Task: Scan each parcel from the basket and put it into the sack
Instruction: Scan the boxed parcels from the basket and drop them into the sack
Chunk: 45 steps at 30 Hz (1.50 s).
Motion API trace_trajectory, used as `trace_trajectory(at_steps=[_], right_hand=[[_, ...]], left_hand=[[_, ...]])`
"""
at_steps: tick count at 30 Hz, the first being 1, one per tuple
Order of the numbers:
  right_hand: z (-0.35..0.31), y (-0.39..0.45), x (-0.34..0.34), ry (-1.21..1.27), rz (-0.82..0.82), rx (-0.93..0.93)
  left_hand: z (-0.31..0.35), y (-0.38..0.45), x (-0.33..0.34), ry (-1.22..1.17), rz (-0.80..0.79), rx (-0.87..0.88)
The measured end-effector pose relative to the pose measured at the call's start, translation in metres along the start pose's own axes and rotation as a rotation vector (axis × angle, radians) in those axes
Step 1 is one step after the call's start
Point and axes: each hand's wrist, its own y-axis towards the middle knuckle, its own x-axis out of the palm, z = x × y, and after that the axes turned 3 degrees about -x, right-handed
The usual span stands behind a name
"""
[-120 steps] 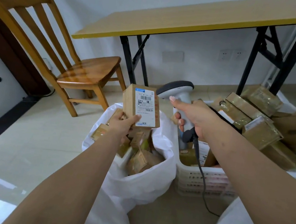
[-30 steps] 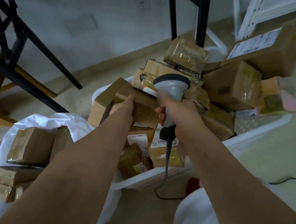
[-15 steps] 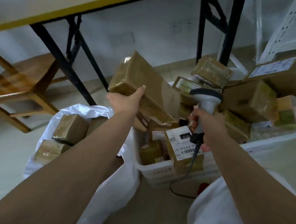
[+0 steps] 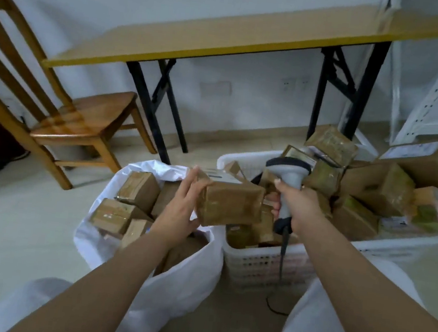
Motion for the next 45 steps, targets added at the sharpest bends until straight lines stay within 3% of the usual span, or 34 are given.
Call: trace_trajectory(at_steps=[6, 9, 11, 13, 15, 17, 19, 25, 32, 45], right_hand=[[0.042, -0.004, 0.022, -0.202, -0.005, 0.05], [0.053, 0.0, 0.023, -0.229, -0.005, 0.082], [0.057, 0.002, 0.022, -0.237, -0.022, 0.118], [0.061, 0.002, 0.021, -0.251, -0.038, 0.143], [0.064, 0.002, 0.021, -0.28, -0.037, 0.157], [0.067, 0.002, 0.022, -0.316, -0.032, 0.178], [0.067, 0.0, 0.024, -0.327, -0.029, 0.187], [0.033, -0.019, 0.042, -0.185, -0.032, 0.025], [-0.033, -0.062, 0.087, -0.103, -0.359, -0.047], [-0.068, -0.101, 0.104, -0.184, -0.367, -0.241]], left_hand=[[-0.013, -0.043, 0.034, -0.165, 0.002, -0.437], [-0.013, -0.041, 0.031, -0.648, -0.015, -0.773], [-0.014, -0.034, 0.026, -1.011, 0.071, -1.07], [-0.014, -0.029, 0.019, -1.29, 0.091, -1.242], [-0.01, -0.025, 0.014, -1.34, -0.079, -1.231], [-0.007, -0.023, 0.012, -1.187, -0.262, -1.165], [-0.008, -0.023, 0.013, -1.082, -0.304, -1.144], [-0.026, -0.02, 0.004, -1.108, -0.088, -1.007], [-0.044, -0.008, -0.034, -1.132, 0.157, -0.885], [-0.056, -0.01, -0.066, -1.004, 0.222, -0.89]])
